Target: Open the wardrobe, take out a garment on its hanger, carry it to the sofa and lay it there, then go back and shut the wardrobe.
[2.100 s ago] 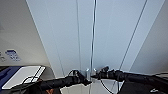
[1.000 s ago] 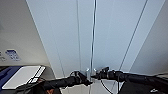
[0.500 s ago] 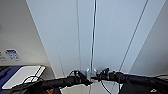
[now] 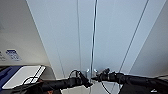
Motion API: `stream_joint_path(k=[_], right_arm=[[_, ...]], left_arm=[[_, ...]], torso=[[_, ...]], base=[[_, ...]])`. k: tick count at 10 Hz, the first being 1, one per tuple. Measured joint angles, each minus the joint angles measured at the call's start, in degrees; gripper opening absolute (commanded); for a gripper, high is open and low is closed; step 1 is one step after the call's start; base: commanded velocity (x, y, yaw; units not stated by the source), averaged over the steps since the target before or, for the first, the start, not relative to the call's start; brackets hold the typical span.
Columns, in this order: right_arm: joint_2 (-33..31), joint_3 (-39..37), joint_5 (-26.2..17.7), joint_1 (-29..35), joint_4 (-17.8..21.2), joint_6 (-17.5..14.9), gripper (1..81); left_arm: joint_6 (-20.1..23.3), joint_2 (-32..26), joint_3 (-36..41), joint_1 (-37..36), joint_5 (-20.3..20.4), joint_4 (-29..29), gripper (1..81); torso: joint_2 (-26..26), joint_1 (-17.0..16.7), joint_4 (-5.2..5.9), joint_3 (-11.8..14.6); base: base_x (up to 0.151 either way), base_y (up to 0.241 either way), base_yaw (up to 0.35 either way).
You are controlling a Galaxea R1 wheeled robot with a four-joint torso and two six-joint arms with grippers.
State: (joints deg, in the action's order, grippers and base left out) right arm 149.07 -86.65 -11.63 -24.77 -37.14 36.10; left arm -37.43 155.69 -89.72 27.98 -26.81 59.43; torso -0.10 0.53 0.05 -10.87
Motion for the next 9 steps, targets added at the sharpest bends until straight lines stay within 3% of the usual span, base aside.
stream_joint_path(k=[2,3,5,7,9], right_arm=[[-0.1,0.2,-0.2,0.0,0.0,0.0,81.1],[-0.1,0.2,-0.2,0.0,0.0,0.0,81.1],[-0.1,0.2,-0.2,0.0,0.0,0.0,81.1],[-0.1,0.3,-0.2,-0.1,0.0,0.0,81.1],[-0.4,0.3,1.0,-0.5,-0.2,0.0,81.1]], left_arm=[[-0.1,1.8,0.6,0.0,-6.9,5.0,81.1],[-0.2,2.0,0.8,0.0,-8.1,5.6,81.1],[-0.4,2.1,1.4,0.3,-8.9,6.4,81.1],[-3.4,2.1,1.7,0.6,-9.2,7.5,81.1],[-6.8,1.0,2.8,1.3,-7.0,8.9,81.1]], torso=[[0.0,0.0,0.0,0.0],[0.0,0.0,0.0,0.0],[0.0,0.0,0.0,0.0],[0.0,0.0,0.0,0.0],[0.0,0.0,0.0,0.0]], base=[[0.0,0.0,0.0],[0.0,0.0,0.0],[0.0,0.0,0.0],[0.0,0.0,0.0],[0.0,0.0,0.0]])
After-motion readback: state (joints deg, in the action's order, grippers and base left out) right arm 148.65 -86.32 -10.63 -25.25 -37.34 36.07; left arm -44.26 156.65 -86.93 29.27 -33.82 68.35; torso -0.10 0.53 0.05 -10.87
